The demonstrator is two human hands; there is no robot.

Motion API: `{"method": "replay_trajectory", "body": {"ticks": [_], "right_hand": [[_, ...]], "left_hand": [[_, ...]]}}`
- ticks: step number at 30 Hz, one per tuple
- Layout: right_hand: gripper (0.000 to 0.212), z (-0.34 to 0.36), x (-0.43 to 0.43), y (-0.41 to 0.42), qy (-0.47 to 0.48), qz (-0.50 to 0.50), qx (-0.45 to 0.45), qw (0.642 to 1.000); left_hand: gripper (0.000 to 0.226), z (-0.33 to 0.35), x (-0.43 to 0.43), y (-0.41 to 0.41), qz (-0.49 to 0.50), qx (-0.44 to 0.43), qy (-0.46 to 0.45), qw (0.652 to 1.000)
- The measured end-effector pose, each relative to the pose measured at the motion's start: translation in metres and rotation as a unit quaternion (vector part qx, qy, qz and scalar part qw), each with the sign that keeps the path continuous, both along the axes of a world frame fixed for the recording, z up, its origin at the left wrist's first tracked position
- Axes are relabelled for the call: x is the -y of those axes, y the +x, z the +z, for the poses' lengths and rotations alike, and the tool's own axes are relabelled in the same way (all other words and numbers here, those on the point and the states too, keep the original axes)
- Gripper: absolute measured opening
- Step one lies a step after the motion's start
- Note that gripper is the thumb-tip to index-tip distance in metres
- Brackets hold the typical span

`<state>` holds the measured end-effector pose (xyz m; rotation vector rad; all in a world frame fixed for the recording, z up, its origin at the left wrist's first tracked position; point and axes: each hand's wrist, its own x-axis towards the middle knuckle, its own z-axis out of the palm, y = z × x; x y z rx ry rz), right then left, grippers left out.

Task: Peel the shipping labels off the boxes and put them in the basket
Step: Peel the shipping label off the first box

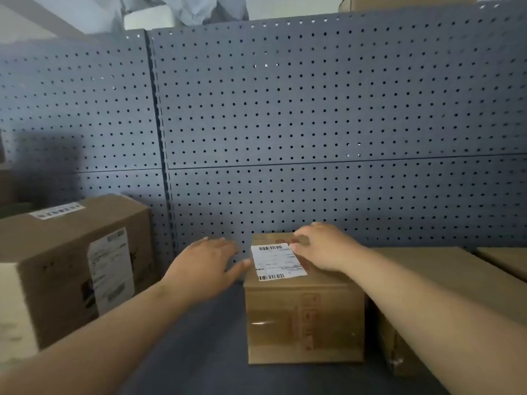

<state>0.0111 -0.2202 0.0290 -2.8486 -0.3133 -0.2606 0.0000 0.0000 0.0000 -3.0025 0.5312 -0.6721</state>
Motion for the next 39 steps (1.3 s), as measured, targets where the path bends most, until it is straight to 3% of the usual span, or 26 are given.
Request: {"method": "replay_trajectory", "body": {"ticks": [2, 7, 12, 15, 17, 21, 24, 29, 31, 33, 34, 39], "right_hand": [[0.042, -0.002, -0.008, 0.015, -0.017, -0.010, -0.010, 1.000], [0.038, -0.008, -0.017, 0.045, -0.026, -0.032, -0.032, 0.999], [0.026, -0.010, -0.020, 0.067, -0.018, -0.043, -0.019, 0.999], [0.021, -0.008, -0.024, 0.076, -0.006, -0.035, -0.025, 0.999], [0.022, -0.005, -0.029, 0.080, -0.019, -0.041, -0.029, 0.999], [0.022, -0.008, -0.035, 0.078, -0.052, -0.048, -0.025, 0.997], [0.027, -0.011, -0.035, 0.069, -0.068, -0.053, -0.010, 0.996], [0.025, -0.014, -0.036, 0.066, 0.031, -0.050, -0.033, 0.998], [0.021, -0.010, -0.037, 0.064, 0.157, -0.010, -0.069, 0.985], [0.025, -0.006, -0.035, 0.058, 0.300, 0.020, -0.104, 0.948], [0.027, -0.005, -0.033, 0.057, 0.321, 0.017, -0.095, 0.942], [0.037, -0.004, -0.031, 0.061, 0.255, 0.026, -0.026, 0.966]], "left_hand": [[0.110, -0.002, -0.001, 0.004, -0.032, -0.011, 0.016, 0.999], [0.096, -0.005, -0.005, 0.015, -0.090, -0.014, -0.004, 0.996], [0.054, -0.002, -0.003, 0.018, -0.105, -0.050, -0.033, 0.993], [0.045, -0.002, -0.004, 0.016, -0.113, -0.052, -0.059, 0.990], [0.047, -0.004, -0.004, 0.016, -0.122, -0.058, -0.077, 0.988], [0.083, -0.006, -0.005, 0.011, -0.132, -0.078, -0.089, 0.984], [0.087, -0.004, -0.006, -0.001, -0.130, -0.121, -0.099, 0.979], [0.095, -0.005, -0.002, -0.006, -0.119, -0.134, -0.110, 0.978], [0.092, -0.005, -0.001, -0.007, -0.122, -0.133, -0.114, 0.977], [0.089, -0.003, 0.000, -0.008, -0.128, -0.131, -0.115, 0.976], [0.089, -0.003, 0.001, -0.009, -0.128, -0.130, -0.114, 0.977], [0.093, -0.004, -0.001, -0.008, -0.131, -0.128, -0.110, 0.977]]}}
